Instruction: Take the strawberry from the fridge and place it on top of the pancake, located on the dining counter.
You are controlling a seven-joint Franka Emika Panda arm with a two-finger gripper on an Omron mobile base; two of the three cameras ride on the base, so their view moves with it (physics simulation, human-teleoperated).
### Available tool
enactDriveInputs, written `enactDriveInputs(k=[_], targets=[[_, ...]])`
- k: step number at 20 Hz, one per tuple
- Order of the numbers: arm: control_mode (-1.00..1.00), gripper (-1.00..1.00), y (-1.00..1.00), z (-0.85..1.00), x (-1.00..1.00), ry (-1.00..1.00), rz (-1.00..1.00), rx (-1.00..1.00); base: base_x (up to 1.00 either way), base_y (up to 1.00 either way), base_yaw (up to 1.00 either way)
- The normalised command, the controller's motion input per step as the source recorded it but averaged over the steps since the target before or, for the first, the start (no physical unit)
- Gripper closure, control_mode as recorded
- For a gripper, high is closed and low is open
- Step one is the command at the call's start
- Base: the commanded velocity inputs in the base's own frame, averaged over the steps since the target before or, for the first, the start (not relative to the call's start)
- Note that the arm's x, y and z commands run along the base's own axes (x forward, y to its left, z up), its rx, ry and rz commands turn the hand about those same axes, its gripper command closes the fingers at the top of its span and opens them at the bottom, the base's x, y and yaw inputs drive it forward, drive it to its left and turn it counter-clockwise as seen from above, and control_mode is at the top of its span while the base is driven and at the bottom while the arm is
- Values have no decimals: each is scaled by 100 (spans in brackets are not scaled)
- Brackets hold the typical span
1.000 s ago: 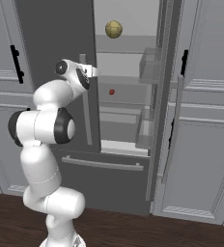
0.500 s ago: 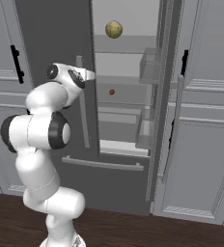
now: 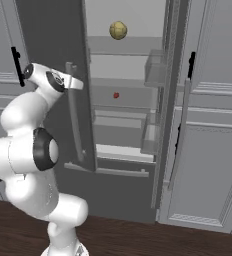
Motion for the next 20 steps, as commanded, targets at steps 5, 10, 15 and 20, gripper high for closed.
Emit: enactDriveInputs(k=[5, 10, 15, 20], targets=[[-100, 100, 11, -33, -92, 11, -20, 3, 0, 0, 0], [-100, 100, 28, -37, -100, -6, -29, -1, 0, 0, 0], [-100, 100, 29, -4, -79, -3, -32, 0, 0, 0, 0], [-100, -100, 15, 5, -68, 1, -27, -2, 0, 0, 0]])
